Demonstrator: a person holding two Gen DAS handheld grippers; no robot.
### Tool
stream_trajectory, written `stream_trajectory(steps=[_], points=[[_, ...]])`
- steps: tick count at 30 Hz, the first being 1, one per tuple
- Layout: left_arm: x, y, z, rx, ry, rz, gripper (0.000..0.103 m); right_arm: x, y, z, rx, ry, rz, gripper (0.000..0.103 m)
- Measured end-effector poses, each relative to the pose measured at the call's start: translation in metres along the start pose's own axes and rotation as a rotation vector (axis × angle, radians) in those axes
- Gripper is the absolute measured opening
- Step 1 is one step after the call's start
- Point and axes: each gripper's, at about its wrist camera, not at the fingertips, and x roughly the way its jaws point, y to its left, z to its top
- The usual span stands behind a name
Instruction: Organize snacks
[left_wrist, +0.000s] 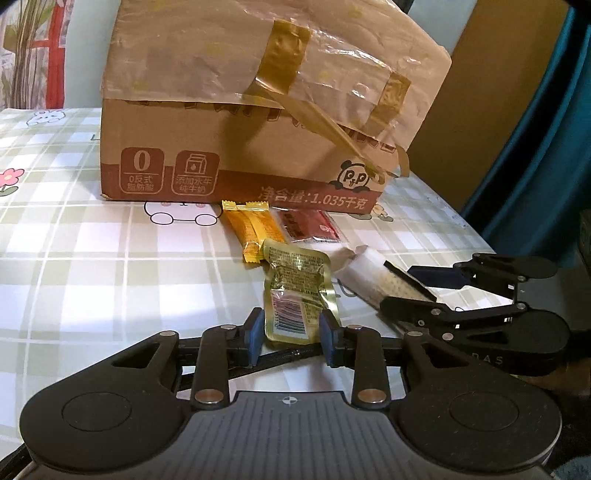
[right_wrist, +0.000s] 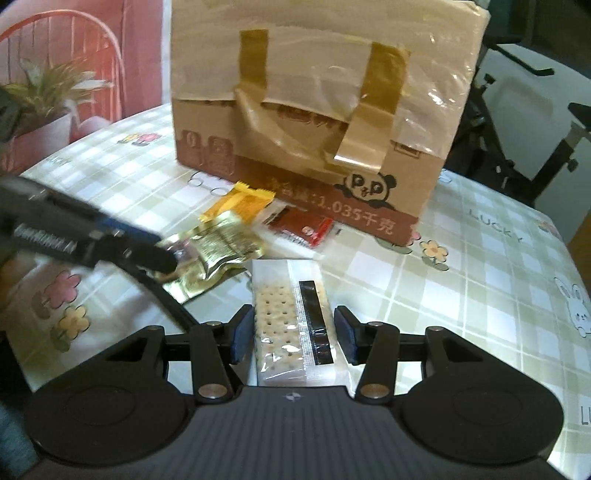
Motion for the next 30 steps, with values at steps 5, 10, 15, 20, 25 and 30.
stream_trajectory(steps=[5, 10, 15, 20, 25, 30], points=[[-0.002, -0.003, 0.012, 0.014, -0.039, 0.075, 0.071, 0.000, -0.001, -0.003, 0.023, -0.049, -0.011, 0.050], [0.006, -0.016, 0.027, 0.035, -0.030, 0.105, 0.072, -0.007, -0.007, -0.006, 0.054, -0.101, -0.013, 0.050], [0.027, -0.034, 0.028, 0.087, 0.026, 0.161, 0.072, -0.011, -0.018, -0.009, 0.084, -0.148, -0.017, 0.050], [0.040, -0.041, 0.029, 0.098, 0.047, 0.219, 0.074, -0.012, -0.026, -0.016, 0.116, -0.173, -0.002, 0.050], [0.046, -0.050, 0.028, 0.121, 0.041, 0.279, 0.074, -0.011, -0.031, -0.020, 0.142, -0.184, 0.019, 0.050], [0.049, -0.059, 0.024, 0.155, 0.020, 0.299, 0.058, -0.012, -0.031, -0.022, 0.144, -0.196, 0.038, 0.050]])
